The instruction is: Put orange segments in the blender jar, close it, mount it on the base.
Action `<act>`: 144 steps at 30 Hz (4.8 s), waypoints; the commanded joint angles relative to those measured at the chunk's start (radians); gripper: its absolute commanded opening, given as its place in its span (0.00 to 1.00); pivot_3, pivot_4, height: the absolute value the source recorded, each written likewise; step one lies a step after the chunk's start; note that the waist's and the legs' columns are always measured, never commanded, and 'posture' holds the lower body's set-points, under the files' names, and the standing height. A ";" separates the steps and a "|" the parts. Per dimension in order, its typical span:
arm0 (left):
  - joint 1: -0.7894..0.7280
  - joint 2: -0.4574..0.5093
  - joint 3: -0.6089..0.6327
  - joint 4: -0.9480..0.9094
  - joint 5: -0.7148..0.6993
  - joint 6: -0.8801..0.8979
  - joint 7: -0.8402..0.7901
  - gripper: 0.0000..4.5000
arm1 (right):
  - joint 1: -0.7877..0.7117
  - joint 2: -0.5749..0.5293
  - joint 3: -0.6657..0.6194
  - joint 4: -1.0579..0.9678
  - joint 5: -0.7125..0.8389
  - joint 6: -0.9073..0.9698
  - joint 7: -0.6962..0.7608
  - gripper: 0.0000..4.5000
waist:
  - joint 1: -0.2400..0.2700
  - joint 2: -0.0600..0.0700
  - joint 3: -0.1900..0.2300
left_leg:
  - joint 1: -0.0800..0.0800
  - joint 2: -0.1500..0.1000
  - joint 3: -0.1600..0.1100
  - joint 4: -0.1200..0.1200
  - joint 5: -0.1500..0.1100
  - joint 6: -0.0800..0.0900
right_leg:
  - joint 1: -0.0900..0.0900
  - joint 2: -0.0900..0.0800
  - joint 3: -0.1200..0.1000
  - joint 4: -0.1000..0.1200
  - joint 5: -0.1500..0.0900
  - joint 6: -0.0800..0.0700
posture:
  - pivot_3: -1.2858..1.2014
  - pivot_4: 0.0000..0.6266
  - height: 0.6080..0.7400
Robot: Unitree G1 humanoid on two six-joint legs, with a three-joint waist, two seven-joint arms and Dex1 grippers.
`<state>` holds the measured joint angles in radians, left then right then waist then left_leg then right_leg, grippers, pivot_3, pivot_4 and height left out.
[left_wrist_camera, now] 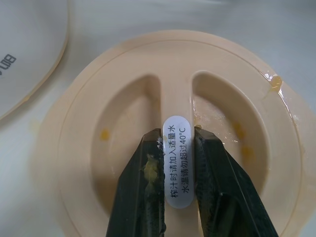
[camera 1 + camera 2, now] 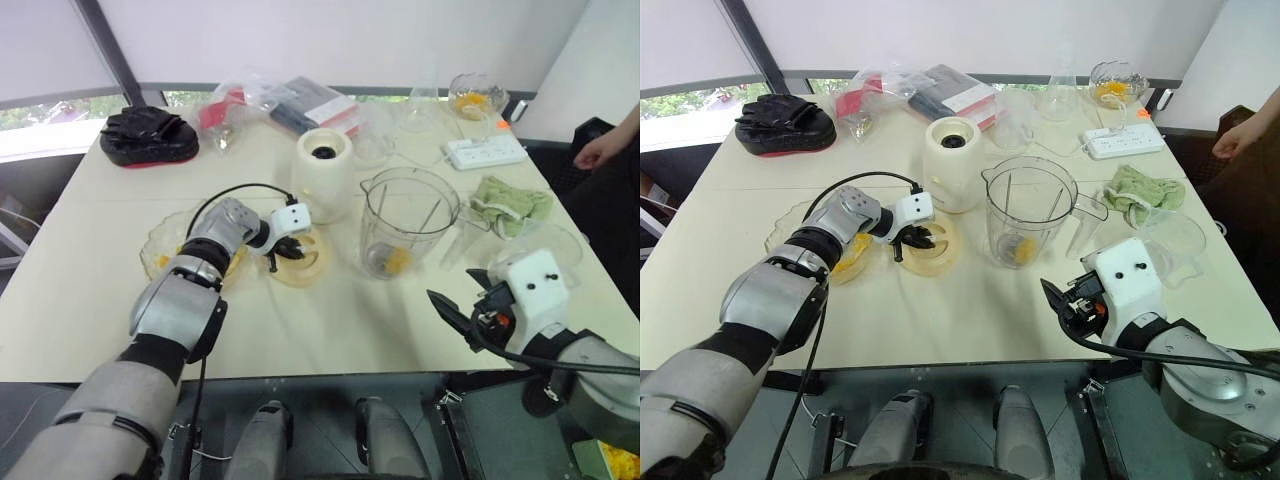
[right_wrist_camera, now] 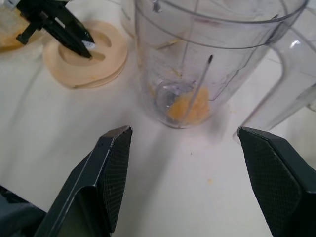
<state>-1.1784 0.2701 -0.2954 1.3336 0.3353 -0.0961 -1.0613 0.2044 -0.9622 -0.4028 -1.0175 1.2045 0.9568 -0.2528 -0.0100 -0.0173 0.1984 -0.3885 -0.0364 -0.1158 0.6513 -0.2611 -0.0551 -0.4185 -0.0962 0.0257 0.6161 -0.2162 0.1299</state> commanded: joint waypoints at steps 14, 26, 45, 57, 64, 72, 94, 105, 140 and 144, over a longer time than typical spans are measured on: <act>-0.136 0.029 0.121 -0.036 -0.105 -0.036 -0.186 0.06 | -0.100 0.150 0.150 0.077 -0.243 -0.039 -0.051 0.79 | 0.000 -0.001 0.001 | -0.003 0.000 0.000 0.000 0.000 0.000 | -0.003 0.000 0.000 -0.001 0.000 0.000 | 0.52 0.24 1.00; -0.182 0.078 0.177 -0.162 -0.214 -0.047 -0.393 0.06 | -0.261 0.302 0.262 0.306 -0.559 0.002 -0.067 0.79 | -0.004 -0.001 0.001 | -0.003 0.000 0.000 -0.001 0.000 0.000 | -0.004 0.000 0.000 0.000 0.000 0.000 | 0.52 0.24 1.00; -0.167 0.177 0.180 -0.278 -0.265 0.008 -0.405 0.06 | -0.432 0.541 0.254 0.523 -0.816 -0.098 0.044 0.79 | -0.007 -0.001 0.001 | -0.002 0.000 0.000 -0.001 0.000 0.000 | -0.005 0.000 0.000 0.003 0.000 0.000 | 0.52 0.24 1.00; -0.347 0.247 0.202 -0.186 -0.273 -0.001 -0.424 0.06 | -0.450 0.640 0.263 0.562 -0.908 -0.122 0.069 0.23 | -0.004 -0.001 0.001 | -0.003 0.000 -0.001 0.000 0.000 0.000 | -0.006 0.001 0.000 0.005 0.000 0.000 | 0.52 0.24 1.00; -0.505 0.158 0.214 -0.094 -0.273 0.004 -0.469 0.06 | -0.474 0.690 0.270 0.566 -0.937 -0.133 0.076 0.23 | -0.011 -0.001 0.001 | -0.002 0.000 -0.001 0.000 0.000 0.000 | -0.006 0.001 0.000 0.006 0.000 0.000 | 0.52 0.24 1.00; -0.567 -0.014 0.188 -0.025 -0.230 0.005 -0.478 0.06 | -0.450 0.762 0.291 0.516 -0.983 -0.132 0.065 0.23 | -0.034 0.000 0.001 | -0.002 0.000 0.000 -0.001 0.000 0.000 | -0.006 0.001 0.000 0.007 0.000 0.000 | 0.52 0.24 1.00; -0.510 -0.161 0.152 0.011 -0.135 -0.039 -0.396 0.06 | -0.432 0.977 0.309 0.308 -0.966 0.027 0.091 0.23 | -0.039 0.000 0.001 | -0.001 0.000 -0.001 -0.002 0.000 0.000 | -0.009 0.001 0.001 0.013 -0.001 0.001 | 0.52 0.24 1.00; -0.536 -0.103 0.172 -0.002 -0.163 -0.020 -0.552 0.06 | -0.501 0.973 0.319 0.383 -0.983 0.012 0.146 0.23 | -0.033 0.002 0.002 | -0.002 0.000 -0.001 -0.002 0.000 0.000 | -0.010 0.001 0.001 0.013 -0.001 0.001 | 0.52 0.24 1.00; -0.446 0.164 -0.384 -0.354 -0.751 0.147 -0.553 0.06 | -0.456 0.770 0.463 0.489 -1.165 -0.060 0.242 0.23 | -0.036 0.002 0.002 | -0.002 0.000 -0.001 -0.001 0.000 0.000 | -0.011 0.000 0.002 0.014 -0.001 0.001 | 0.52 0.24 1.00; -0.435 0.211 -0.459 -0.446 -0.850 0.191 -0.553 0.06 | -0.459 0.772 0.461 0.496 -1.166 -0.064 0.244 0.23 | -0.035 0.002 0.002 | -0.002 -0.001 -0.001 -0.001 0.000 0.000 | -0.011 0.000 0.002 0.014 -0.001 0.001 | 0.52 0.24 1.00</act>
<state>-1.6063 0.4635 -0.7345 0.9403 -0.4541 0.0800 -1.6109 -0.2627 -0.1872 0.0556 -0.5434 0.0584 0.8856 -0.0098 -0.0450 -0.0152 0.2002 -0.3904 -0.0369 -0.1167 0.6505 -0.2612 -0.0549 -0.4289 -0.0958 0.0275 0.6300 -0.2175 0.1309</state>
